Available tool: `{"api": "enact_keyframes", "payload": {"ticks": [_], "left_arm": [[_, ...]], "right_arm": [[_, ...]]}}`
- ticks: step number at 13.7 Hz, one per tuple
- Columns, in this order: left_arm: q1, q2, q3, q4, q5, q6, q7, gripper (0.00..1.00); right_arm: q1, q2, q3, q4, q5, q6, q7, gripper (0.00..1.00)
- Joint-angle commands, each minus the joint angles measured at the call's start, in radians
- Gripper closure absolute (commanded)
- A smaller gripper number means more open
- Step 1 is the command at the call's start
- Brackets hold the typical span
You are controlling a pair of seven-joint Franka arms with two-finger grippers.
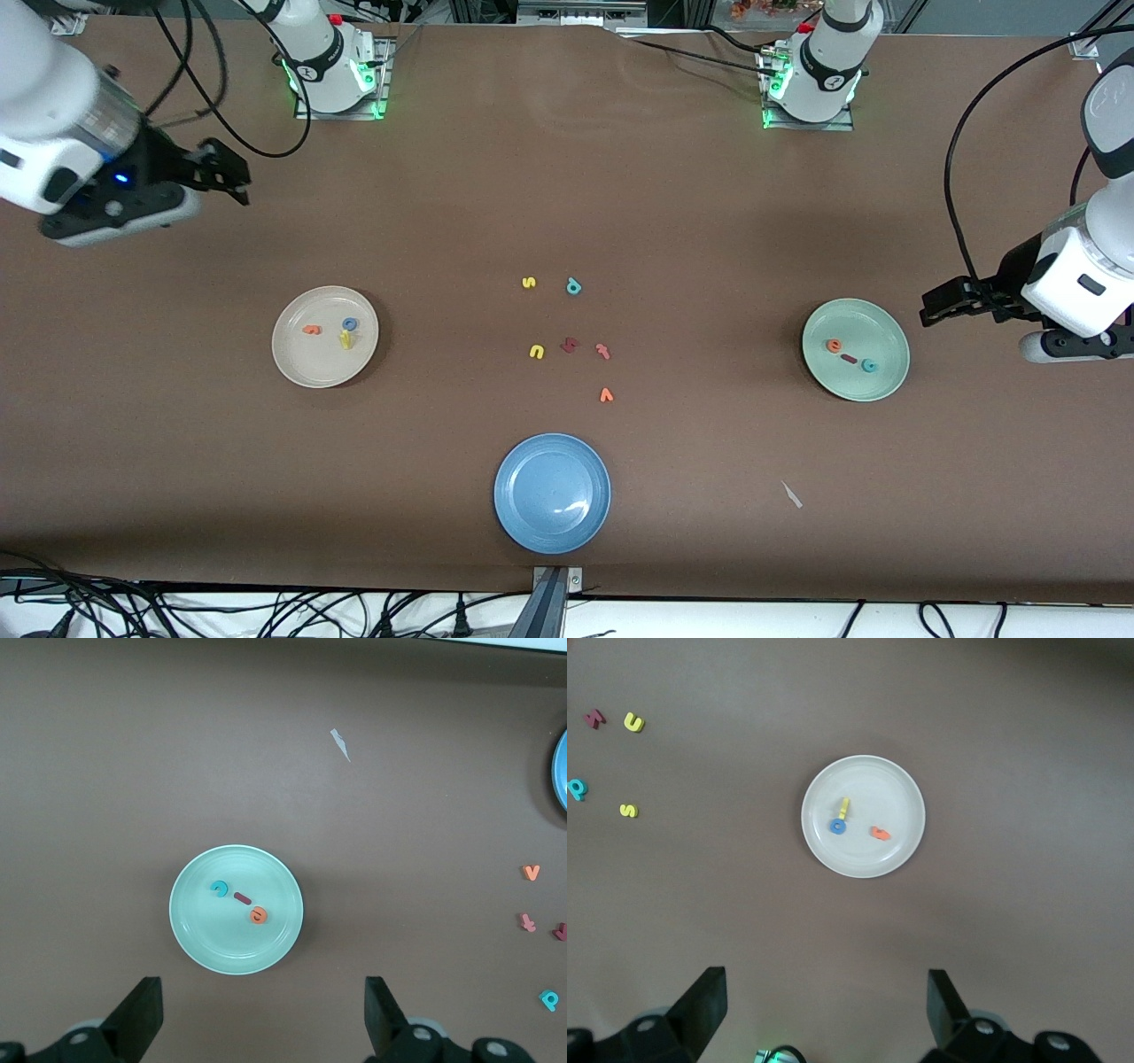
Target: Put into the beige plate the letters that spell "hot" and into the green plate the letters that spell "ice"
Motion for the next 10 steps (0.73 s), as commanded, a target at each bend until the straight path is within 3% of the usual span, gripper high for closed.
{"api": "enact_keyframes", "payload": {"ticks": [1, 3, 10], "left_arm": [[0.01, -0.019, -0.006, -0.023, -0.007, 0.01, 0.021, 0.0], [0.01, -0.021, -0.006, -0.023, -0.007, 0.01, 0.021, 0.0], [0.007, -0.021, -0.004, -0.023, -0.003, 0.01, 0.023, 0.0]], "right_arm": [[-0.007, 0.028, -0.027, 0.042, 0.011, -0.029, -0.015, 0.0], [-0.004, 0.026, -0.053, 0.044, 0.01, -0.03, -0.015, 0.0], [-0.008, 0.031, -0.06, 0.071, -0.022, -0.029, -0.003, 0.0]]}}
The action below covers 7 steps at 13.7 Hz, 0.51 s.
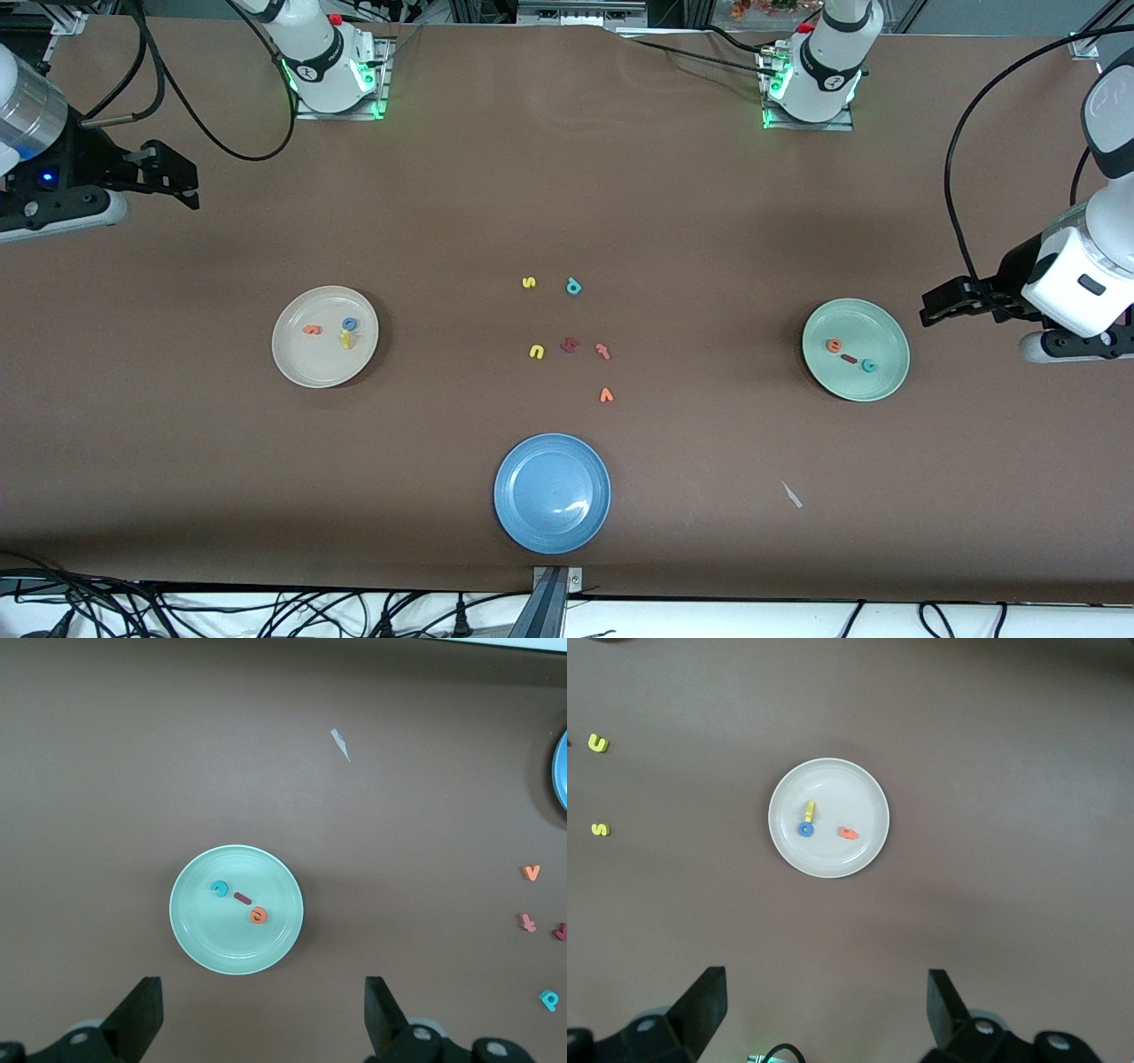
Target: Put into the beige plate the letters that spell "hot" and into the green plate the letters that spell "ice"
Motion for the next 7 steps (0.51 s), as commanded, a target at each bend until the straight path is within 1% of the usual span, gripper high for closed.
{"api": "enact_keyframes", "payload": {"ticks": [1, 7], "left_arm": [[0.008, -0.022, -0.003, -0.021, -0.004, 0.01, 0.023, 0.0], [0.01, -0.021, -0.004, -0.021, -0.004, 0.012, 0.023, 0.0]], "right_arm": [[-0.004, 0.013, 0.0, 0.033, -0.008, -0.022, 0.0, 0.0], [-0.007, 0.014, -0.009, 0.035, -0.012, -0.017, -0.006, 0.0]]}}
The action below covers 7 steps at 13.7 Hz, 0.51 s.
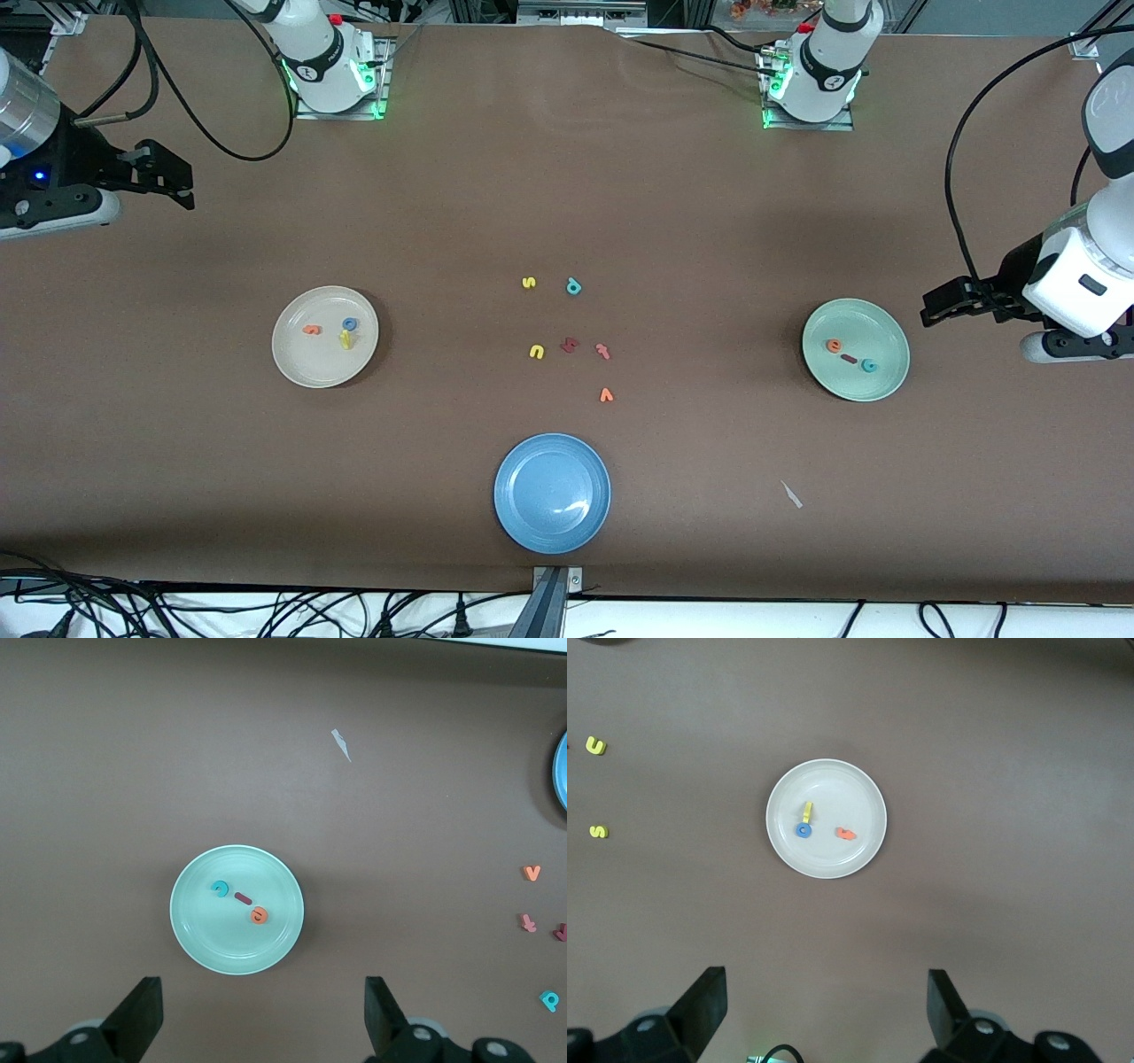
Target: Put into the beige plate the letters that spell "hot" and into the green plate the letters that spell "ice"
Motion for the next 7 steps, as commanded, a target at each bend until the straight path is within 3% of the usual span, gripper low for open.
{"api": "enact_keyframes", "payload": {"ticks": [1, 7], "left_arm": [[0.009, -0.021, -0.005, -0.021, -0.004, 0.012, 0.023, 0.0], [0.008, -0.019, -0.007, -0.021, -0.003, 0.012, 0.021, 0.0]], "right_arm": [[-0.006, 0.012, -0.003, 0.035, -0.022, -0.015, -0.006, 0.0], [-0.001, 0.032, 0.0, 0.046, -0.027, -0.031, -0.005, 0.0]]}}
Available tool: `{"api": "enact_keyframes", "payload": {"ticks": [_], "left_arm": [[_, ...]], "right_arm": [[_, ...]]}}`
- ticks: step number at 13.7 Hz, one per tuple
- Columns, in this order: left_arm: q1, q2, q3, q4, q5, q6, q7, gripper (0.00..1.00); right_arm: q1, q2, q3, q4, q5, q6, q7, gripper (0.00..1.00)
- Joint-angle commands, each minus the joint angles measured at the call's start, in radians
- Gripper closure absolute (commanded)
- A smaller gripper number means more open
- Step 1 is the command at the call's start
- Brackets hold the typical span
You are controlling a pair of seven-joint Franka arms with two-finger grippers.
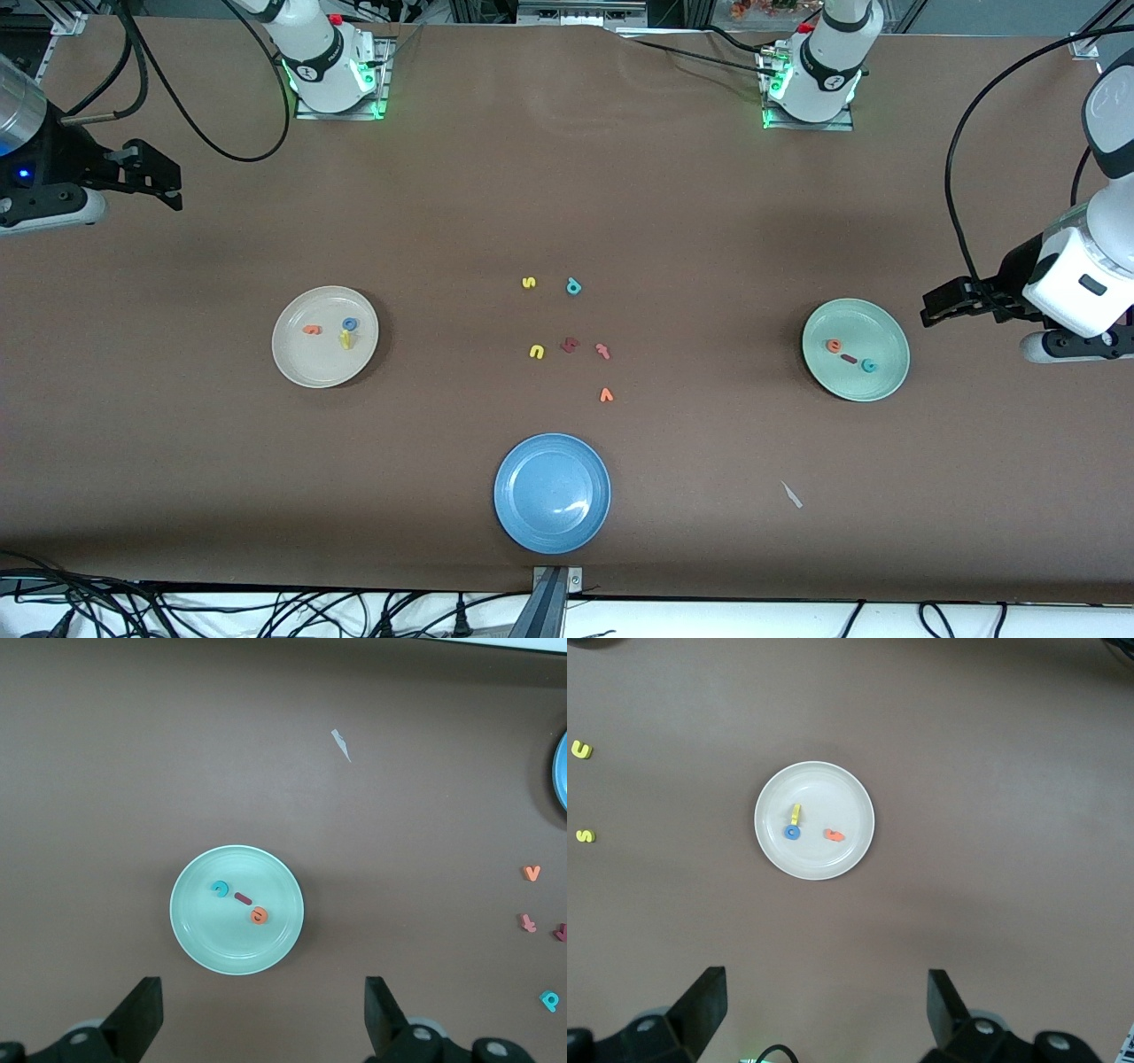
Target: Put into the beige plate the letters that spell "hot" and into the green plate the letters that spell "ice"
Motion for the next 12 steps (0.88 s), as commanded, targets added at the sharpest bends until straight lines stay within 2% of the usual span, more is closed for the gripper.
{"api": "enact_keyframes", "payload": {"ticks": [1, 9, 12], "left_arm": [[0.006, -0.019, -0.006, -0.021, -0.004, 0.011, 0.02, 0.0], [-0.001, -0.019, -0.011, -0.02, -0.004, 0.014, 0.02, 0.0], [-0.001, -0.016, -0.011, 0.006, 0.054, 0.014, 0.02, 0.0]], "right_arm": [[0.001, 0.027, 0.006, 0.035, -0.011, -0.036, -0.003, 0.0], [0.001, 0.03, 0.005, 0.033, 0.002, -0.08, 0.061, 0.0], [-0.001, 0.032, 0.005, 0.033, 0.002, -0.077, 0.064, 0.0]]}}
